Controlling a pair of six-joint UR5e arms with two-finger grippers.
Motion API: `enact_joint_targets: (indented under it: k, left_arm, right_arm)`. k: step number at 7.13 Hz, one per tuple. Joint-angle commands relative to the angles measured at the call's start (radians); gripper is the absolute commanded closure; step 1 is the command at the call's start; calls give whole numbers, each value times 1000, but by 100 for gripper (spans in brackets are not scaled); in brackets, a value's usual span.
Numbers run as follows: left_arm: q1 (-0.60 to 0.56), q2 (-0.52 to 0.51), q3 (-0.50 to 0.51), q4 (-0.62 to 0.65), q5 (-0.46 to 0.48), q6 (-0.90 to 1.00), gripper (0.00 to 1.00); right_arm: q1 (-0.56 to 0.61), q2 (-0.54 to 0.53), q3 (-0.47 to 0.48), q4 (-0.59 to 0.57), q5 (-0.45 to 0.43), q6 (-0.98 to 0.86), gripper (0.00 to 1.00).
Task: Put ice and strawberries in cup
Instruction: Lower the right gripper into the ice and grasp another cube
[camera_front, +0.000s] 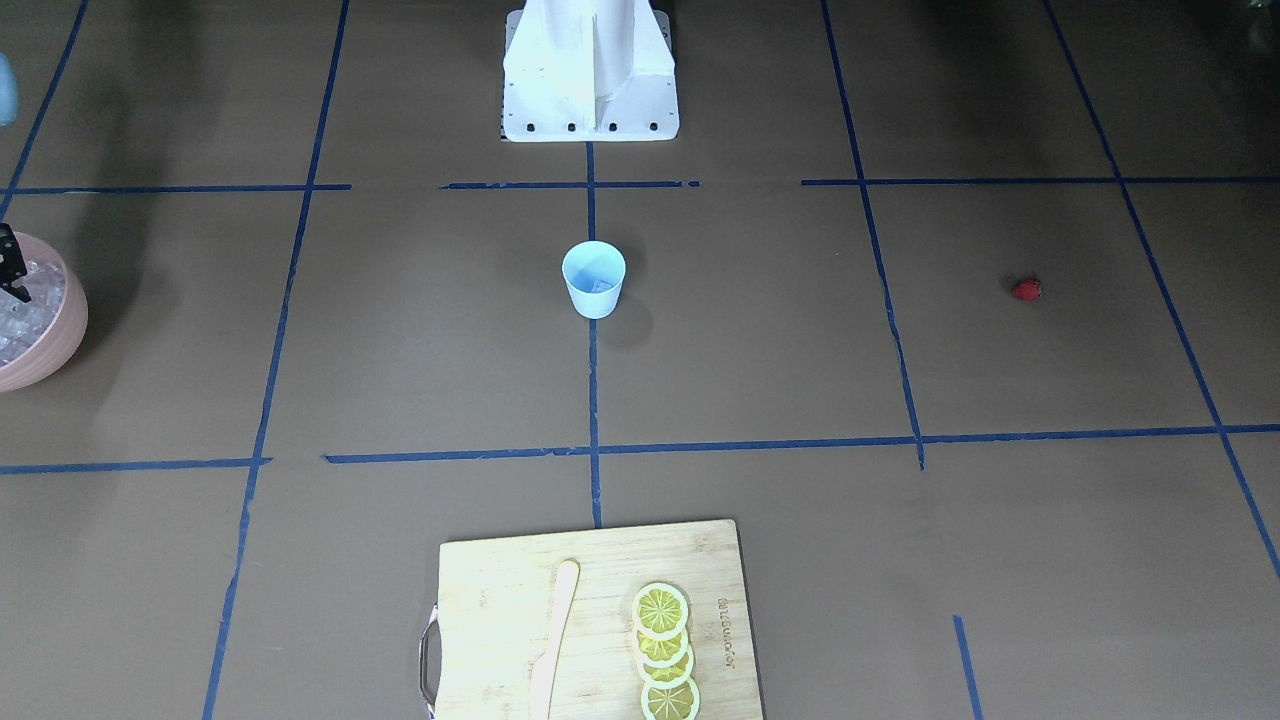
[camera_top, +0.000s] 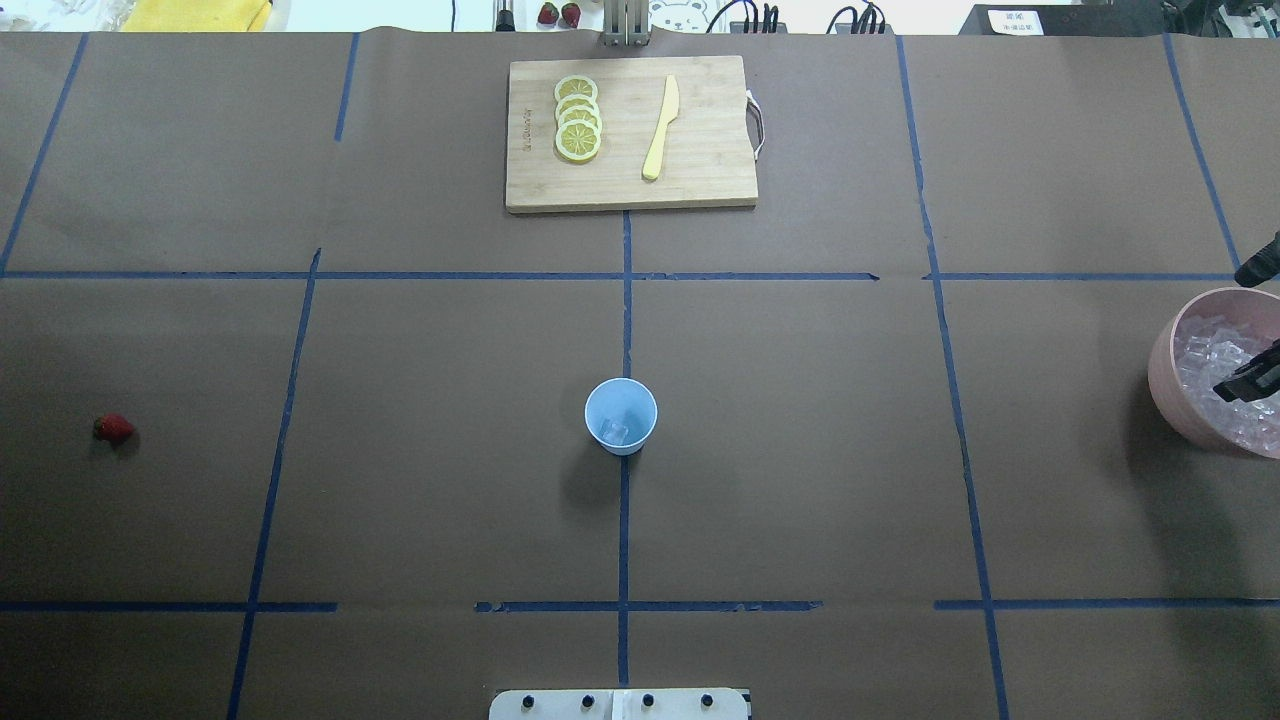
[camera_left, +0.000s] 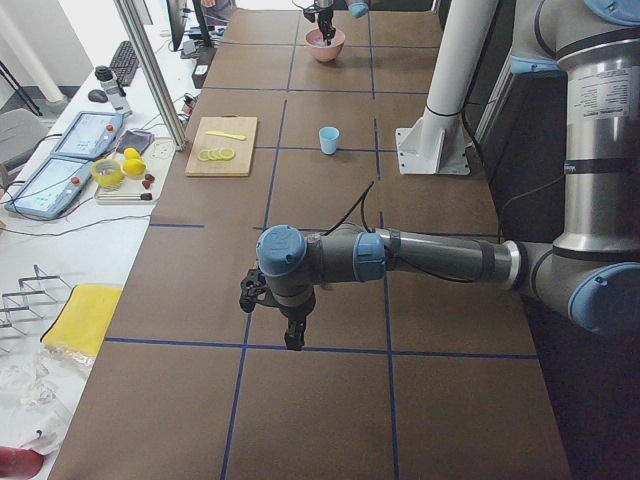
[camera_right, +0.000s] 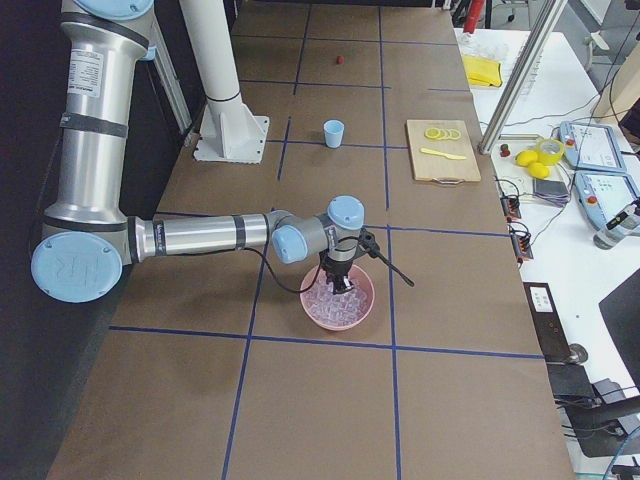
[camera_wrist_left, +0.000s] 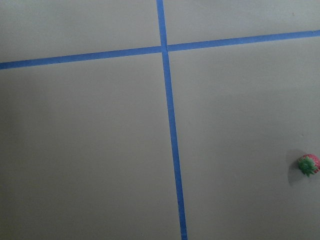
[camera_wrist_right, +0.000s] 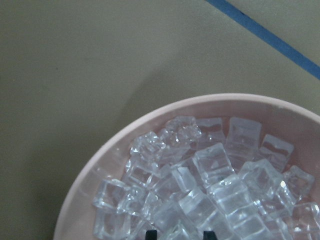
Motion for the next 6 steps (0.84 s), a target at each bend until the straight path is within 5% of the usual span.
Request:
enact_joint_targets:
  k: [1,4,6]
  left_arm:
    - [2,0,-1,-2,0,0,0]
    - [2,0,-1,-3,0,2,0]
    - [2,0,-1,-2,0,2,0]
  right_arm:
    - [3,1,17,-3,6,-4,92]
    - [110,69,42,-127,24,69,98]
    - [118,162,57,-130,48,371,100]
